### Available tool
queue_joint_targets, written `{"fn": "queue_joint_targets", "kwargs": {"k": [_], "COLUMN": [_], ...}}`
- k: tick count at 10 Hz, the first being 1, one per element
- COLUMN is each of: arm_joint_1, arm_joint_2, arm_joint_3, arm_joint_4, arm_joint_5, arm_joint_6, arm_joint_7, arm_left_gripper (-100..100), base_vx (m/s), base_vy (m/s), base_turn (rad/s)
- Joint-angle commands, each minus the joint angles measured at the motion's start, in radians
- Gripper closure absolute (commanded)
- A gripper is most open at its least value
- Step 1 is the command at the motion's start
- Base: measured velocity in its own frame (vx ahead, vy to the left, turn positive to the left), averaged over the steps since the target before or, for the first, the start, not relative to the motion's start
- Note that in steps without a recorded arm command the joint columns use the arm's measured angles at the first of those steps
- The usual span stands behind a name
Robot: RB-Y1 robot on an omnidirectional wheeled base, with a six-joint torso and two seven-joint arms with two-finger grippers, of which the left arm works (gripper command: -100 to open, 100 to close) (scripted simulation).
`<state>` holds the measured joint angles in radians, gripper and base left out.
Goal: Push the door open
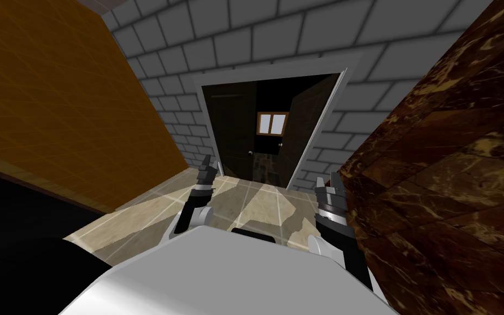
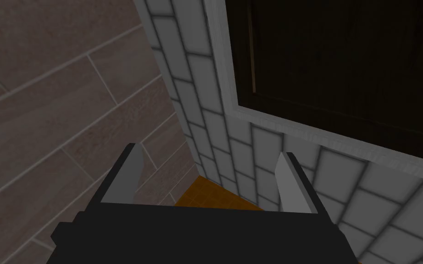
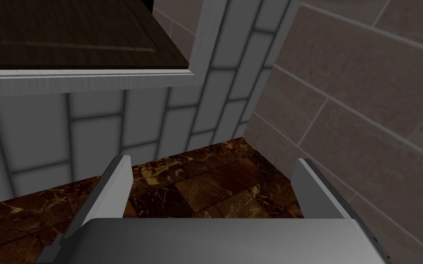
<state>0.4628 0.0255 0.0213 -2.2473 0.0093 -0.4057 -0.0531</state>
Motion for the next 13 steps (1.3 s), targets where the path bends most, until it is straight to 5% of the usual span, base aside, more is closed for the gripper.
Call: {"fn": "queue_joint_targets", "kwargs": {"k": [1, 13], "arm_joint_1": [0.0, -0.003], "arm_joint_2": [0.011, 0.057], "arm_joint_3": [0.014, 0.11], "arm_joint_4": [0.031, 0.249], "arm_joint_5": [-0.023, -0.179], "arm_joint_6": [-0.023, -0.18], "arm_joint_7": [-0.022, -0.174], "arm_left_gripper": [-100, -100], "base_vx": [0.149, 0.168], "base_vy": [0.07, -0.022], "base_turn": [-0.005, 0.016]}}
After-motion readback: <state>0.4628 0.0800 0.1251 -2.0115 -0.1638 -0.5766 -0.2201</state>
